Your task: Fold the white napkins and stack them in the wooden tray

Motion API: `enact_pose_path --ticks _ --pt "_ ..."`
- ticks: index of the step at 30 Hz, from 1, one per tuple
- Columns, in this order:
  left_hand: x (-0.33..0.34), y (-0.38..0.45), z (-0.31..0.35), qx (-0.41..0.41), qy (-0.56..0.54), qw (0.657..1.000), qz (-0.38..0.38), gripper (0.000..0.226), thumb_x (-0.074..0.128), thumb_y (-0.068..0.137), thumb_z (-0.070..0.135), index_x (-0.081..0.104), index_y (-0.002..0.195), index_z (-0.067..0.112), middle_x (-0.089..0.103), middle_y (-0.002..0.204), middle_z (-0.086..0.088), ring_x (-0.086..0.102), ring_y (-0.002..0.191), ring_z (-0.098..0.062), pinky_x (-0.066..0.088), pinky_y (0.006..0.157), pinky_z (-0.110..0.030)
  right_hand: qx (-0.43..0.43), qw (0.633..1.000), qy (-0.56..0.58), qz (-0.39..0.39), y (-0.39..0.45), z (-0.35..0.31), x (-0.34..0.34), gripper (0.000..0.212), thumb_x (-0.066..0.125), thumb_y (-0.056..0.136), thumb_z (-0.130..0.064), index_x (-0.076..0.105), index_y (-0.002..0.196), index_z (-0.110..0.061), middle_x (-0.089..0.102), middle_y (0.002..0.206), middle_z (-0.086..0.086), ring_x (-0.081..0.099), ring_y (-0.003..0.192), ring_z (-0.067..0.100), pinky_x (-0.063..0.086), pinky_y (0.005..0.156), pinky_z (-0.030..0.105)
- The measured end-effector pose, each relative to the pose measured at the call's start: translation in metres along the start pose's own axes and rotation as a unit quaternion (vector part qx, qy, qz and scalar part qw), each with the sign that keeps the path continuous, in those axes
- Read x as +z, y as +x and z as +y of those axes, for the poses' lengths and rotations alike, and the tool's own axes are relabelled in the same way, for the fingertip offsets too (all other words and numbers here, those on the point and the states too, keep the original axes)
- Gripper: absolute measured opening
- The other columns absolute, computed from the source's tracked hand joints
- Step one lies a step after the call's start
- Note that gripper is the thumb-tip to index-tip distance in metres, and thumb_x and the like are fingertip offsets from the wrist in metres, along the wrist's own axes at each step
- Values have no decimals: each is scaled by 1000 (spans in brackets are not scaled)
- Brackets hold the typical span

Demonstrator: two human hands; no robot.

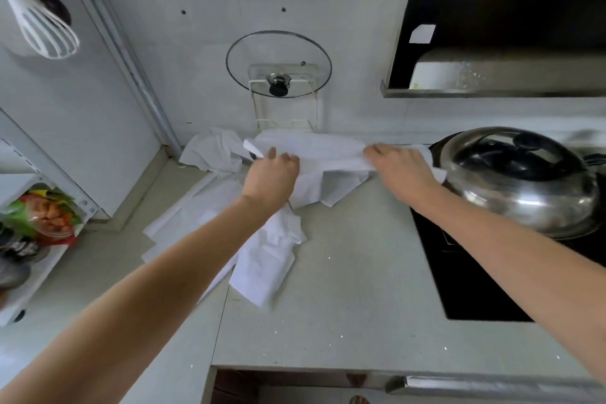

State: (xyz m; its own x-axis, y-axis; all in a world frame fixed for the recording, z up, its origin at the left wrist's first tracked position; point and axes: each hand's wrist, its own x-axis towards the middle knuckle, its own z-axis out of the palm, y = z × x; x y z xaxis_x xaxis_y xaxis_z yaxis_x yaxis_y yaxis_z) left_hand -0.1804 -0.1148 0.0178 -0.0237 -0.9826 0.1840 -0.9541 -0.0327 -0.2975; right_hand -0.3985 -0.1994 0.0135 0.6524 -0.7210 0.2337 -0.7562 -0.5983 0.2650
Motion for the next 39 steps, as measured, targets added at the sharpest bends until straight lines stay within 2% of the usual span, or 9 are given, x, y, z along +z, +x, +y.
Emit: enact_pose_path --ticks 9,17,22,25,27,29,31,35,39 --pt "81 -67 60 85 -100 947 -293 31 47 89 -7 55 117 3 58 120 -14 61 108 -28 48 87 -32 -99 948 63 -296 -74 -24 84 34 45 84 -3 56 113 -15 55 90 3 53 81 20 37 60 26" --pt "88 -93 80 119 -179 783 -584 63 37 94 -4 17 152 11 7 160 -5 67 103 -27 51 87 -28 -94 823 133 -544 -102 -40 98 28 45 87 -3 60 109 -13 54 98 3 51 81 21 36 62 27" --pt "87 -94 90 177 -161 697 -676 23 49 88 0 47 101 18 46 120 -3 72 89 -19 44 84 -23 -102 751 118 -642 -106 -46 93 30 61 85 -17 56 114 -18 47 91 -6 50 82 17 41 72 28" --pt "95 -85 84 144 -213 717 -649 41 61 89 11 48 128 10 54 108 -4 70 83 -16 46 77 -19 -87 745 179 -637 -110 -40 100 18 68 82 -33 59 91 -20 49 79 -10 51 79 15 40 65 25" --pt "106 -78 78 115 -236 774 -577 49 62 89 18 46 133 3 53 115 -7 63 76 -14 43 65 -18 -23 743 261 -616 -112 -29 107 31 67 79 -52 60 81 -22 56 82 -9 56 79 15 41 65 24" --pt "119 -73 71 87 -232 847 -470 46 57 93 26 49 134 7 51 127 -4 57 104 -19 43 81 -23 53 757 337 -558 -112 -19 117 37 63 81 -57 56 78 -21 54 80 -7 55 74 13 40 65 25" --pt "135 -69 63 23 -251 890 -380 42 52 95 34 51 134 17 50 136 1 47 125 -20 39 98 -30 120 794 383 -456 -108 -13 132 35 60 89 -47 45 67 -24 46 74 -5 47 66 13 34 57 23" --pt "159 -65 57 -65 -269 927 -252 28 50 96 31 62 114 13 60 115 -6 53 111 -25 43 91 -33 132 886 306 -323 -92 -17 148 41 47 97 -22 28 61 -30 37 68 -10 40 78 20 28 56 25" --pt "178 -74 56 -49 -271 938 -213 24 47 98 22 64 110 10 54 131 -2 46 123 -23 42 96 -34 109 918 249 -288 -77 -35 165 13 46 93 -13 54 83 -16 58 88 2 52 88 28 32 71 29"
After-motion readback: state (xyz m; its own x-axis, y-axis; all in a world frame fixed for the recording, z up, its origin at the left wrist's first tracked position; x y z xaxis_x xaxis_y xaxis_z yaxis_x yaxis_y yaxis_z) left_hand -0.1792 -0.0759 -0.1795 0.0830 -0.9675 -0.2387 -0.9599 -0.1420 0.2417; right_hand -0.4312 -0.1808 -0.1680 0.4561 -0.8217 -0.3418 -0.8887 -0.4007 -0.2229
